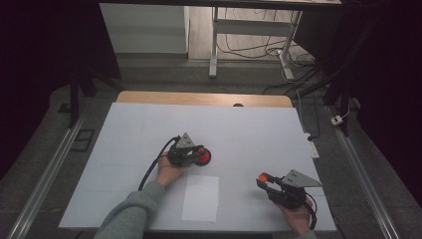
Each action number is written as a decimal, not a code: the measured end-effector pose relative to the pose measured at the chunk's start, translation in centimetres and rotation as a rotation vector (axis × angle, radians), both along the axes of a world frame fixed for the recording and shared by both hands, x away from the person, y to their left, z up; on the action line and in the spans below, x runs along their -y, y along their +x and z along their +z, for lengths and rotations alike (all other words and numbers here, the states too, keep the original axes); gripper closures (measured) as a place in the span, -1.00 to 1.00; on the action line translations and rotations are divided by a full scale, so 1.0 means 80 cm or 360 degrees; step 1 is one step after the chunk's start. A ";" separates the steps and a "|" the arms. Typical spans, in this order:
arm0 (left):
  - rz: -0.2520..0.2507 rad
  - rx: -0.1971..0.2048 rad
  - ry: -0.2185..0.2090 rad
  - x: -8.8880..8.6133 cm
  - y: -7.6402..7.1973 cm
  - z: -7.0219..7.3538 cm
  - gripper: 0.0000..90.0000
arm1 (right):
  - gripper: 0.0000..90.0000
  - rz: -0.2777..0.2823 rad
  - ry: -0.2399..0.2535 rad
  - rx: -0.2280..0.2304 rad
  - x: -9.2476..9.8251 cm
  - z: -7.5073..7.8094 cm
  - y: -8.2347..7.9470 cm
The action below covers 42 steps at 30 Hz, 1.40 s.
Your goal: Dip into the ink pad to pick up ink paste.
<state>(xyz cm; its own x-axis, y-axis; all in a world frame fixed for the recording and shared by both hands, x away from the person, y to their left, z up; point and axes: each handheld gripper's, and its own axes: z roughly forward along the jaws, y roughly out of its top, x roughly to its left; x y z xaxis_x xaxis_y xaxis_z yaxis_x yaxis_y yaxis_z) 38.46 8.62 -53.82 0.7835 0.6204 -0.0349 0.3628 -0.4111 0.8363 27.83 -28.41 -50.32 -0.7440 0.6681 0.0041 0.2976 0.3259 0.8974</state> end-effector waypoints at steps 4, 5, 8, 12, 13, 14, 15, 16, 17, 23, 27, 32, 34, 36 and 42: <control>-0.0002 -0.0010 -0.0010 -0.001 0.001 0.000 0.62 | 0.44 0.0000 -0.0002 -0.0004 0.001 0.000 0.001; -0.0002 -0.0012 -0.0013 -0.001 0.001 0.000 0.62 | 0.44 0.0001 -0.0002 -0.0005 0.001 0.000 0.001; -0.0005 -0.0017 -0.0012 -0.001 0.002 0.001 0.62 | 0.44 -0.0005 0.0000 0.0005 0.001 0.001 0.001; 0.0036 -0.0086 -0.0050 -0.001 0.004 0.004 0.62 | 0.44 -0.0014 0.0007 0.0015 0.003 0.002 0.001; 0.0063 -0.0107 -0.0095 -0.002 0.004 0.008 0.61 | 0.44 -0.0015 0.0008 0.0014 0.004 0.002 0.001; 0.0057 -0.0087 -0.0180 -0.007 0.003 0.016 0.61 | 0.44 -0.0015 0.0009 0.0013 0.004 0.002 0.001; 0.0058 -0.0049 -0.0214 -0.010 0.001 0.025 0.61 | 0.44 -0.0014 0.0010 0.0013 0.005 0.002 0.002; 0.0057 -0.0013 -0.0206 -0.012 -0.001 0.034 0.61 | 0.44 -0.0016 0.0011 0.0012 0.005 0.002 0.002; 0.0051 0.0018 -0.0196 -0.014 -0.004 0.041 0.61 | 0.44 -0.0016 0.0010 0.0011 0.005 0.001 0.002; 0.0000 0.0037 -0.0157 -0.012 -0.013 0.051 0.61 | 0.44 -0.0020 0.0016 0.0020 0.006 0.004 0.003; -0.0034 0.0035 -0.0177 -0.013 -0.015 0.055 0.61 | 0.44 -0.0023 0.0013 0.0023 0.007 0.004 0.003; -0.0071 0.0016 -0.0221 -0.019 -0.017 0.063 0.61 | 0.44 -0.0023 0.0010 0.0020 0.008 0.003 0.004; -0.0083 0.0008 -0.0239 -0.021 -0.018 0.066 0.61 | 0.44 -0.0023 0.0006 0.0019 0.008 0.003 0.004; -0.0091 -0.0002 -0.0255 -0.023 -0.019 0.068 0.60 | 0.44 -0.0024 0.0003 0.0019 0.008 0.003 0.004; -0.0114 -0.0022 -0.0275 -0.027 -0.024 0.074 0.60 | 0.44 -0.0023 -0.0006 0.0026 0.006 0.003 0.004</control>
